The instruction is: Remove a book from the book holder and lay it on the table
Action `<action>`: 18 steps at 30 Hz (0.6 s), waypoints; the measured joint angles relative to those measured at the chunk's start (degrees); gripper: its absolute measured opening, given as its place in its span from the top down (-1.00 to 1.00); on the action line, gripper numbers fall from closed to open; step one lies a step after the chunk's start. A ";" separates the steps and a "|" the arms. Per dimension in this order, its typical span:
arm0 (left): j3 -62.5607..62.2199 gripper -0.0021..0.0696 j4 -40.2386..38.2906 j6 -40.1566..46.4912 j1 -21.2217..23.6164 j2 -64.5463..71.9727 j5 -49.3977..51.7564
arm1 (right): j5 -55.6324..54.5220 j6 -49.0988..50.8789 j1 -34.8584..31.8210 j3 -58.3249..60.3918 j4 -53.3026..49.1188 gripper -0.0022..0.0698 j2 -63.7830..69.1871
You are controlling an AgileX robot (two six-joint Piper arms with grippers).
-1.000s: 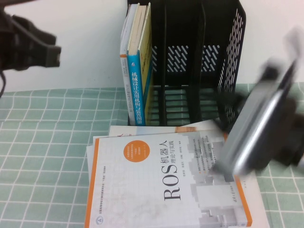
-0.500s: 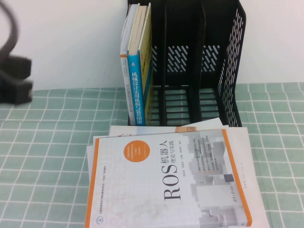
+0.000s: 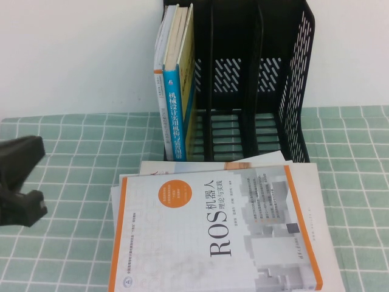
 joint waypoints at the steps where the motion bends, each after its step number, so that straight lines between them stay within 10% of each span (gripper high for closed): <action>1: 0.78 0.95 -1.83 0.00 0.00 -0.10 -0.75 | 6.56 0.28 0.00 0.45 0.00 0.94 -0.28; 11: 2.59 0.95 -10.37 0.22 0.00 0.41 -0.82 | 36.04 23.63 0.05 6.82 -8.09 0.95 1.63; 18: 2.59 0.95 -10.63 0.35 0.00 0.41 -0.82 | 55.12 57.48 0.05 8.24 -45.62 0.95 9.67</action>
